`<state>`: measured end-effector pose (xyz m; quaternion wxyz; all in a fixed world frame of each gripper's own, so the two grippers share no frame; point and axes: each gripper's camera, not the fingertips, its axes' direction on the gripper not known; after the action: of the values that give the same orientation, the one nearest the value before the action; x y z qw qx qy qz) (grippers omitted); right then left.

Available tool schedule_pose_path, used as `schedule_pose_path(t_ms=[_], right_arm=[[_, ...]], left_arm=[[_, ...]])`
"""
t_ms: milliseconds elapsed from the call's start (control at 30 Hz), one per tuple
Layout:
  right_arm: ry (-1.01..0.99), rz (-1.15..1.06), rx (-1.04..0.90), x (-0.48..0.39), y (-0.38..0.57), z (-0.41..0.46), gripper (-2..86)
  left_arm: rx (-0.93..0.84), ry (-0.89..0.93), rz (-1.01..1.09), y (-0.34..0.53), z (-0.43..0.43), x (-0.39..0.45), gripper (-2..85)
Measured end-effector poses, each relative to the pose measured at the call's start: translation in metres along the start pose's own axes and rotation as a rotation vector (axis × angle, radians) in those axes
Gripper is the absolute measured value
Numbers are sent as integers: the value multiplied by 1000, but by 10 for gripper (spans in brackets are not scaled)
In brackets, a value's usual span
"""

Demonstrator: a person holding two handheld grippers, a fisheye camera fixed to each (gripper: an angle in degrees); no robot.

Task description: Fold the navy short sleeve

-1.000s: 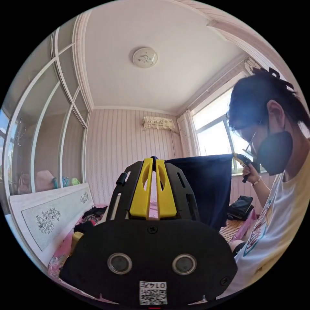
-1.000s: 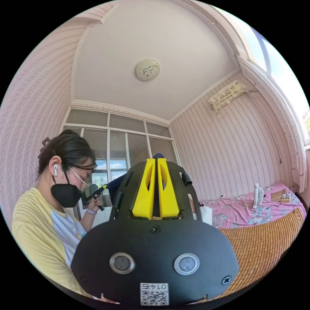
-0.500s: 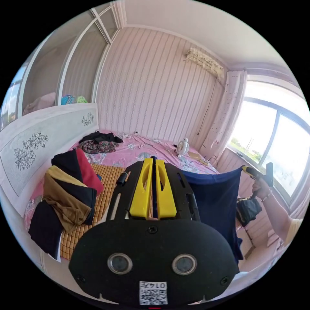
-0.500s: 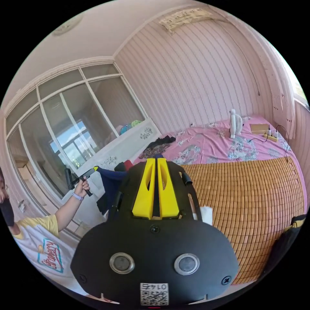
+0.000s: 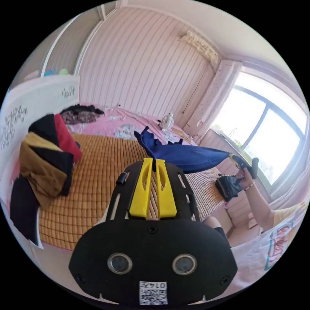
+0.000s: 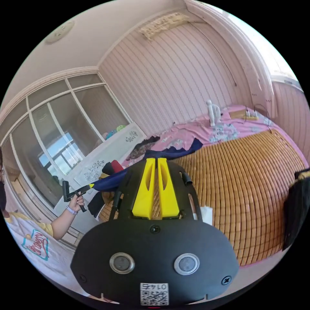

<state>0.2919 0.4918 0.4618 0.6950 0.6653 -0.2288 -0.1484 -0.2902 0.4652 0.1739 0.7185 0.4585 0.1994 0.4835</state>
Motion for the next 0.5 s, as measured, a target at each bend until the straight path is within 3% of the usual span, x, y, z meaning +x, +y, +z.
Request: schedule_pose_path(t_ms=[100, 200, 333, 500], right_arm=[[94, 161, -155, 49, 45, 43, 5], [151, 277, -286, 83, 77, 75, 6], [222, 291, -414, 98, 99, 98, 6], [267, 288, -538, 112, 119, 113, 8]], left_arm=[[-76, 110, -249, 51, 60, -45, -9], [-192, 51, -350, 85, 105, -70, -9], [-376, 15, -355, 103, 137, -95, -8], [-472, -9, -356, 108, 146, -113, -5]])
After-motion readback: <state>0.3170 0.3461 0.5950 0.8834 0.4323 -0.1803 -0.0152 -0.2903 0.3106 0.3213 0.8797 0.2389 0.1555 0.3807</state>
